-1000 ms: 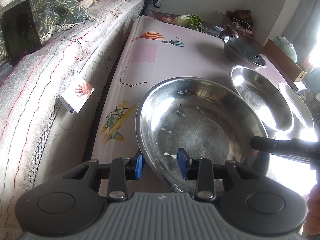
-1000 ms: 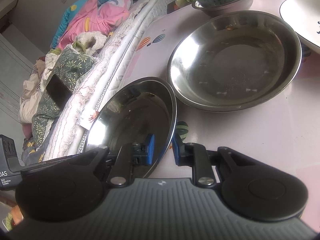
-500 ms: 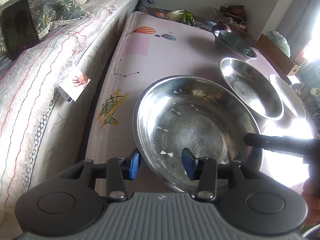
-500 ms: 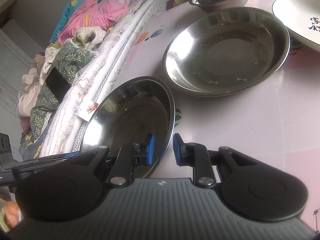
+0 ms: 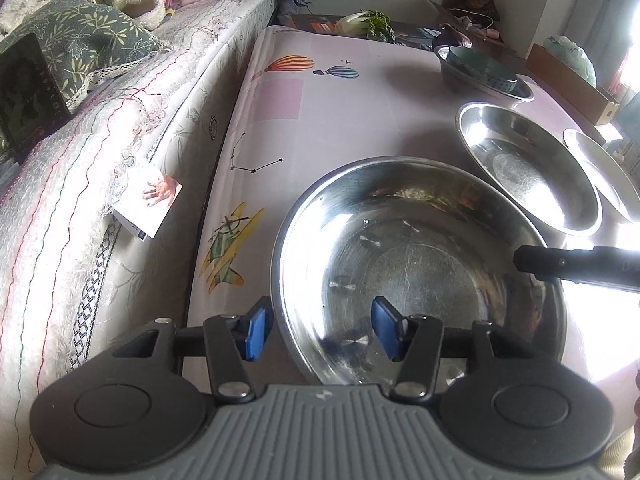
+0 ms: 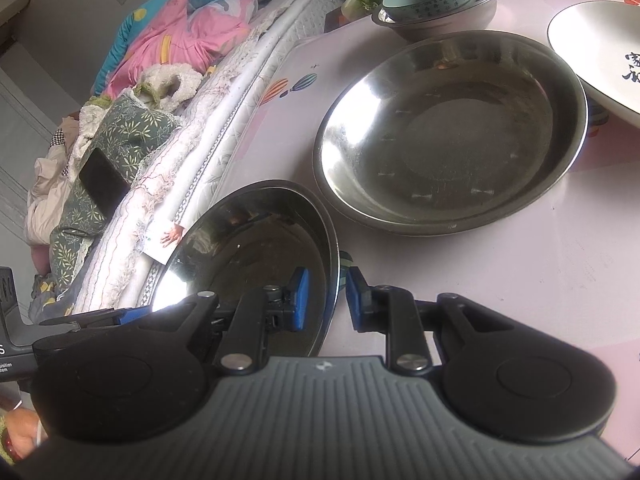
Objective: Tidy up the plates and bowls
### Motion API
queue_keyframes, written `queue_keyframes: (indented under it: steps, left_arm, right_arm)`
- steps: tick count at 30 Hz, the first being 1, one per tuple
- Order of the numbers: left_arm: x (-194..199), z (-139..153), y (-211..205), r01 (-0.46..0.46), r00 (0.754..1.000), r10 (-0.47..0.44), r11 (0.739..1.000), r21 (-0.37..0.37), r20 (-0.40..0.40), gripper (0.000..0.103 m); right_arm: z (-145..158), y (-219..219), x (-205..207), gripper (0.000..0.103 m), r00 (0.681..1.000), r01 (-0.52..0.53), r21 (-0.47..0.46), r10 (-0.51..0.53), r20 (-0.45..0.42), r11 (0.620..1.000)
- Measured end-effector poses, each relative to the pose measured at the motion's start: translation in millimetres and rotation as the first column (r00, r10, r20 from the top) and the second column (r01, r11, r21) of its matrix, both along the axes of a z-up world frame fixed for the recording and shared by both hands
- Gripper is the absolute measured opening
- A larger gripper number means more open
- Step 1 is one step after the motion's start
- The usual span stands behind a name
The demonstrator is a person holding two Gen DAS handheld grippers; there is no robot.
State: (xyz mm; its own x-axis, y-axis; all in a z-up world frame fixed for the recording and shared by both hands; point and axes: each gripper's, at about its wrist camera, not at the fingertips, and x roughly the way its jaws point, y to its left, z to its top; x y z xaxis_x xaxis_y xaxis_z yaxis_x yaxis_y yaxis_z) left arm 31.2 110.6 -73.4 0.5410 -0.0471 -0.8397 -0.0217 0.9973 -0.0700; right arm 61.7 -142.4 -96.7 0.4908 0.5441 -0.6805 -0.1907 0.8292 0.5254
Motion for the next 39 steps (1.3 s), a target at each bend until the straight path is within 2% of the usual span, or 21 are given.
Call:
queue_keyframes:
  steps: [2,9,27,39]
  left_arm:
    - [0.6,-1.2,-2.4,0.002,1.000,-0.002,1.000,0.012,-0.001,0.050]
    - [-0.9,-2.1,-8.3,0.008,1.000,-0.008,0.999,0.052,0.006,0.050]
    - [-6.9,0.8,-4.5,0.018,1.000,-0.018,1.000,-0.025,-0.002,0.049]
    - [-19.8,-2.4,0.8,0.024,0.998,-0.023,0.999,-0.031,0.053,0.030]
  right_arm:
    - [-1.1,1.9,1.1,0.021,1.000,-0.002,-0.001,0.002,-0.003,1.000]
    - [-3.5,6.5,1.6,0.019,1.000,-0.011,0.000,0.011,-0.005,1.000]
    - [-4.9,2.2,1.6,0.019,1.000,-0.007,0.015,0.007,-0.016,1.000]
    - [-5.6,1.8,-6.9,0.019,1.000,-0.017,-0.010,0.017,0.005,1.000]
